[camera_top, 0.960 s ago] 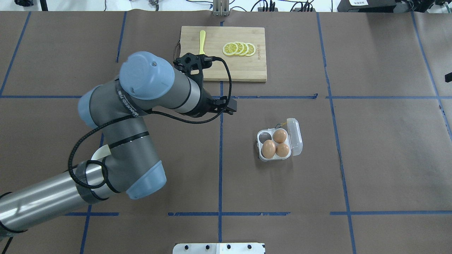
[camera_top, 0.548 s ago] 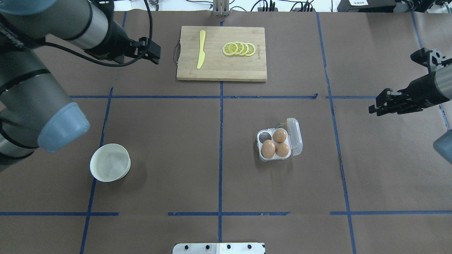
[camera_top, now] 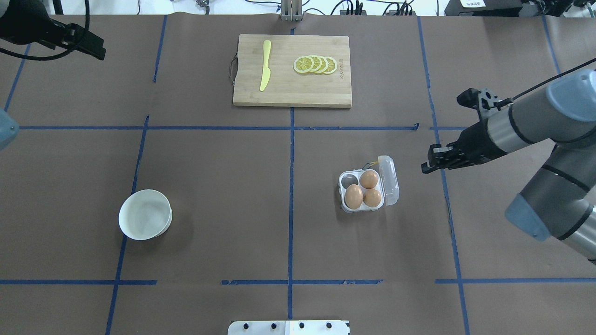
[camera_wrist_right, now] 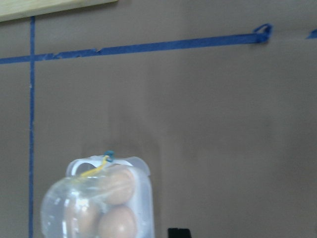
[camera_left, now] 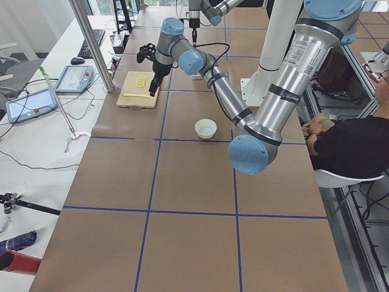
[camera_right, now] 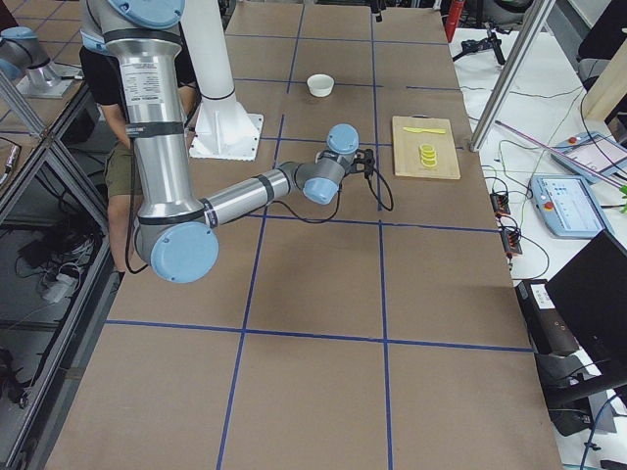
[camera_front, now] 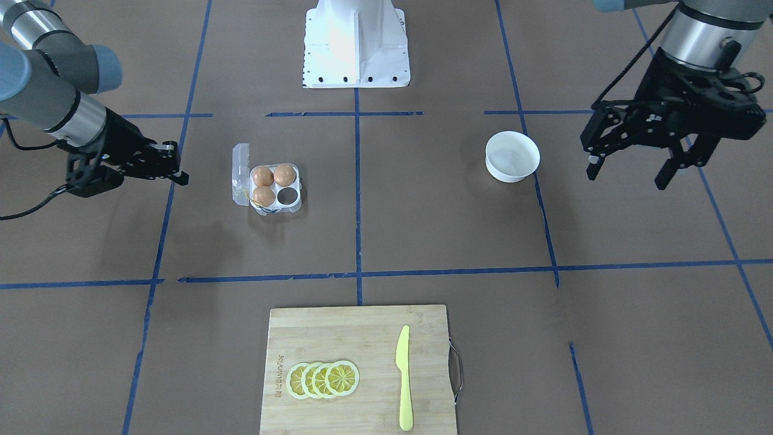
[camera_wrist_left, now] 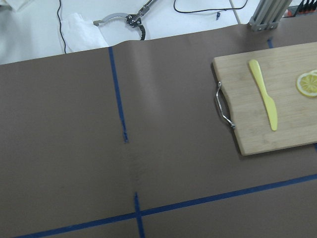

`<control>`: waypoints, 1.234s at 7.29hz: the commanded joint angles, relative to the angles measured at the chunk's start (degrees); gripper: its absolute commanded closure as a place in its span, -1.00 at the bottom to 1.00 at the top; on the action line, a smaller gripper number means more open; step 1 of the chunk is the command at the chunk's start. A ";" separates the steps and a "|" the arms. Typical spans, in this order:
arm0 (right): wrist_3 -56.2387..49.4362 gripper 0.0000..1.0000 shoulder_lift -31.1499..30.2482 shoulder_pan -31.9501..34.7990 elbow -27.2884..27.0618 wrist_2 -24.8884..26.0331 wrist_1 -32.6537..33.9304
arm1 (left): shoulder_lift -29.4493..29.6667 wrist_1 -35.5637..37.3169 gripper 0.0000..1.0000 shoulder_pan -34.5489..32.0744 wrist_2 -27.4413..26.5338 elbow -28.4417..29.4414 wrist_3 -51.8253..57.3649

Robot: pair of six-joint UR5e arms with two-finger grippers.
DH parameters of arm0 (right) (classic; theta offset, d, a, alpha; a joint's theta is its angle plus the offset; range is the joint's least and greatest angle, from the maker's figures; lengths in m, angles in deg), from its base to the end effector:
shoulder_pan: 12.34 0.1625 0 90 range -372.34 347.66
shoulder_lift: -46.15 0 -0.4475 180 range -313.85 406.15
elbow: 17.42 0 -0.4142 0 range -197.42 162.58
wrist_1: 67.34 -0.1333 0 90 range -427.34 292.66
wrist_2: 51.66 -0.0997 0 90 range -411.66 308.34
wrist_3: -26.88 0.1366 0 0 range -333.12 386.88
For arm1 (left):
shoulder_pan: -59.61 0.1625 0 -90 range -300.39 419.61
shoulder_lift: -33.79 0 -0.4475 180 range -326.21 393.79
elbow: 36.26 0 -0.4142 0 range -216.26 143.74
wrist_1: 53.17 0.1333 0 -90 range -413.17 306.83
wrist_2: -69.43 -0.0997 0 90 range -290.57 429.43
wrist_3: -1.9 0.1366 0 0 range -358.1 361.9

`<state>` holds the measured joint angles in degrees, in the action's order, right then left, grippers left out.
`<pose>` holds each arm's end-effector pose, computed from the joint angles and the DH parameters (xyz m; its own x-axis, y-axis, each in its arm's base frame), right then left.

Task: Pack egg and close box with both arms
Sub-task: 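Swing the clear carton lid down over the eggs with the right gripper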

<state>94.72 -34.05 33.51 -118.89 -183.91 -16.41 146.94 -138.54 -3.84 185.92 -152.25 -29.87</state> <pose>-0.3877 -0.4589 0.4166 0.3661 -0.0238 0.9303 0.0150 0.9997 0.0196 0.2051 -0.5724 0.2780 0.7297 0.2420 -0.6395 0.0770 0.9002 0.4285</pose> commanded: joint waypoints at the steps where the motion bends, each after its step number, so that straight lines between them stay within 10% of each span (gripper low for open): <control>1: 7.98 1.00 6.78 -8.64 0.31 6.28 0.39 | -2.31 -0.14 -1.00 -2.98 0.23 1.38 7.84; 4: 10.47 1.00 15.82 -12.63 0.93 10.25 5.89 | -3.54 -0.32 -1.00 -5.01 0.32 2.70 12.16; 5: 10.56 0.49 19.34 -12.71 0.92 10.25 10.02 | -4.85 -0.58 -1.00 -5.18 0.32 2.88 12.26; 6: 12.04 -0.92 21.38 -12.19 0.32 10.69 12.24 | -6.78 -1.63 -1.00 -5.53 0.32 2.88 13.65; 9: 8.40 -1.00 19.30 -0.02 -5.91 9.47 28.36 | -10.74 -1.90 -1.00 -9.91 1.71 5.33 21.64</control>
<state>106.02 -13.66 28.15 -122.01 -173.80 3.81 137.89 -140.37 -11.85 186.66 -147.83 -11.31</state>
